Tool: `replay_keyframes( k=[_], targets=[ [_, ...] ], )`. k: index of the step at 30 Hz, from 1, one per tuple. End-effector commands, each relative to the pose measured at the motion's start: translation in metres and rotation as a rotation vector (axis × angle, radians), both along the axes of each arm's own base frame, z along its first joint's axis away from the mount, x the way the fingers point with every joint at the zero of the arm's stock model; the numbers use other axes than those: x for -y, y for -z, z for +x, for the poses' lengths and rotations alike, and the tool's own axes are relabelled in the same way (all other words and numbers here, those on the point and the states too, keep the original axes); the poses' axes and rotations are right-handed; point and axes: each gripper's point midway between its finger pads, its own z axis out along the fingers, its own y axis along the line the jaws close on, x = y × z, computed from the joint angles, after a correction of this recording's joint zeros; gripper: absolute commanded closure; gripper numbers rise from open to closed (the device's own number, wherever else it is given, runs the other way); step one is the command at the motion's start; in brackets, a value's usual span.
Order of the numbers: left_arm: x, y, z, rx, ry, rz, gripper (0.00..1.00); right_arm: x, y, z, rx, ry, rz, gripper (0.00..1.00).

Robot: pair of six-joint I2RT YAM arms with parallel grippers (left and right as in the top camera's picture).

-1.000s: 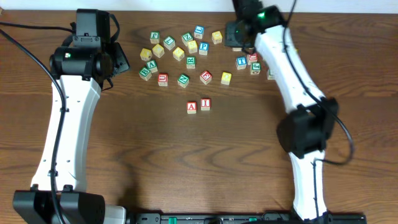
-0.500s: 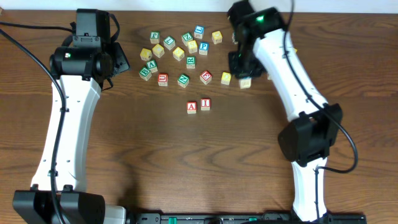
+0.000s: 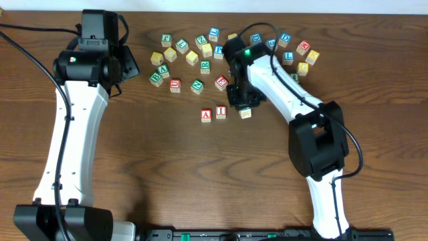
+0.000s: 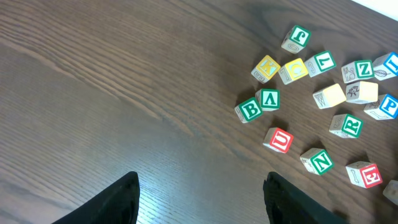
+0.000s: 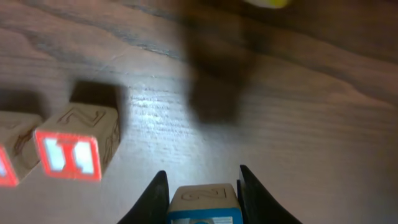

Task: Spell out AI2
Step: 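Carry the blue 2 block and lower it right of the I block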

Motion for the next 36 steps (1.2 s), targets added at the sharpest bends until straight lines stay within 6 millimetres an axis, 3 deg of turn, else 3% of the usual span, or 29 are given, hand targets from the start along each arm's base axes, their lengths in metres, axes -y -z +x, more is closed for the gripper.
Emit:
replay_keyframes(
  k=[1,9,15,24,36],
  targets=[
    [-0.002,0.002,0.005,-0.008,0.003,0.015,0.37,-0.003,0.016,-0.005,-0.005,0.011,-0.001,0.77],
    [-0.002,0.016,0.009,-0.043,0.003,0.016,0.37,-0.011,0.026,0.011,0.073,0.065,0.027,0.8],
    [-0.002,0.017,0.009,-0.047,0.003,0.016,0.37,-0.004,0.031,0.017,0.139,0.139,-0.047,0.8],
    [0.0,0.018,0.009,-0.047,0.006,0.004,0.37,-0.009,0.034,0.012,0.136,0.126,-0.05,0.59],
    [0.0,0.018,0.009,-0.047,0.007,0.004,0.37,-0.01,0.03,0.012,0.134,0.124,-0.038,0.58]
  ],
)
